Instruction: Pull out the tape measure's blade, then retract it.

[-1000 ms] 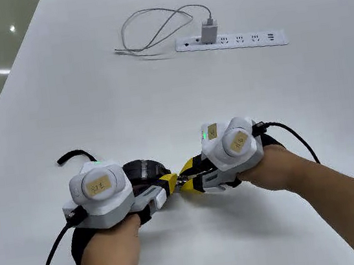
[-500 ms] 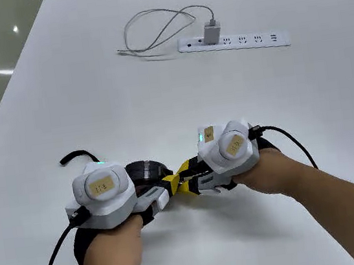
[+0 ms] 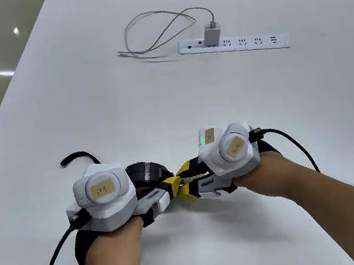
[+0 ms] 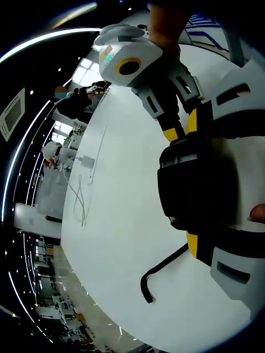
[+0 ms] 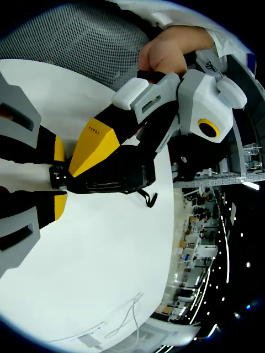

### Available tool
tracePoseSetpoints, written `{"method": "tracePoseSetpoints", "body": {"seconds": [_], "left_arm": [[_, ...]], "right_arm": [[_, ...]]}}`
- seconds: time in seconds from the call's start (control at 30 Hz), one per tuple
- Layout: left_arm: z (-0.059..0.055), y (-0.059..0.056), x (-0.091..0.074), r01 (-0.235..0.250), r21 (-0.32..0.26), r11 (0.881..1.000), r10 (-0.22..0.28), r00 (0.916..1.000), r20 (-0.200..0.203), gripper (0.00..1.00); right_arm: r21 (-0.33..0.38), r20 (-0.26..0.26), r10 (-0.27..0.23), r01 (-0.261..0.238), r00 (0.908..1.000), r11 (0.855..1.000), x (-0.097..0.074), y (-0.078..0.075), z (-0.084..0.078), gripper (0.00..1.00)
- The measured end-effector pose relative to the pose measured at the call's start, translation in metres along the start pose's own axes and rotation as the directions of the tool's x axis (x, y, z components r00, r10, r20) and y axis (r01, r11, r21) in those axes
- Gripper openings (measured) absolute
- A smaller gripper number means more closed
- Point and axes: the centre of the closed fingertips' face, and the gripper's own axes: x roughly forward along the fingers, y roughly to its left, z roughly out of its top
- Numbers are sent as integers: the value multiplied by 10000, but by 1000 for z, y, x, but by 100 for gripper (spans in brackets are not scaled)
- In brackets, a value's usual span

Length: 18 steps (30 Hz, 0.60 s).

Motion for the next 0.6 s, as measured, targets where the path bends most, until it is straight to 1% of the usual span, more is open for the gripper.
{"method": "tracePoseSetpoints", "body": {"seconds": [0.17,0.43,0.6], "left_arm": [[0,0,0,32,39,10000,-31,10000,-68,62],[0,0,0,21,-10,10000,-21,10000,5,62],[2,-1,-1,40,10,10000,-40,9999,118,63]], "right_arm": [[31,-1,2,-2,10000,10000,0,-1,0,15],[104,19,-27,27,10000,9999,-1,-1,-1,16],[250,120,-194,191,9997,9995,-4,-2,-3,19]]}}
